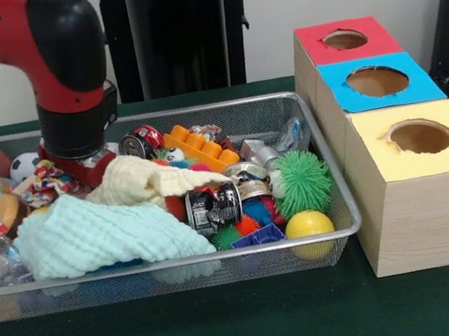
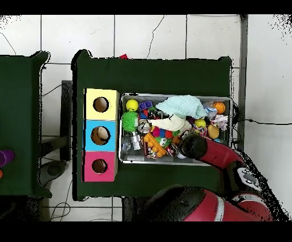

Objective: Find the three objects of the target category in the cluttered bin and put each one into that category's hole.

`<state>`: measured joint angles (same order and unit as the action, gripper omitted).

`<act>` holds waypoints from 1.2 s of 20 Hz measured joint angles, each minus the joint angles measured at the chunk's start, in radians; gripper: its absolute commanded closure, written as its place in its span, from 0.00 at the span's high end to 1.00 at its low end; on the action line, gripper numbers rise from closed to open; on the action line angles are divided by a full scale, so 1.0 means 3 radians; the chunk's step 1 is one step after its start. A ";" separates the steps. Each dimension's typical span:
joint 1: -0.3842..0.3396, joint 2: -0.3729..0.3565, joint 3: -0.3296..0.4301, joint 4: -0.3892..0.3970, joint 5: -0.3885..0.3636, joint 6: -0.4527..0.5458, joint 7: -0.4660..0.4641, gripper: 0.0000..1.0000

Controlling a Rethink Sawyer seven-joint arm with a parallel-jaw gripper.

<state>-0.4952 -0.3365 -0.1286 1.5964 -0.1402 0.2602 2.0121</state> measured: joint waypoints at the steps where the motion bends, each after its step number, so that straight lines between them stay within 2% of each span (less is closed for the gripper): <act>1: -0.0055 -0.0011 0.0056 -0.0017 -0.0070 0.0048 -0.0006 1.00; 7: -0.0335 -0.0048 0.0378 -0.0133 -0.0333 0.0448 -0.0025 1.00; 8: -0.0423 -0.0046 0.0485 -0.0194 -0.0406 0.0619 -0.0025 1.00; 14: -0.0658 -0.0010 0.0797 -0.0382 -0.0609 0.1117 -0.0025 1.00; 18: -0.0729 -0.0003 0.0903 -0.0426 -0.0712 0.1236 -0.0025 1.00; 24: -0.0744 -0.0029 0.0979 -0.0424 -0.0916 0.1232 -0.0025 1.00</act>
<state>-0.7184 -0.3454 0.1651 1.4691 -0.4151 0.6299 2.0046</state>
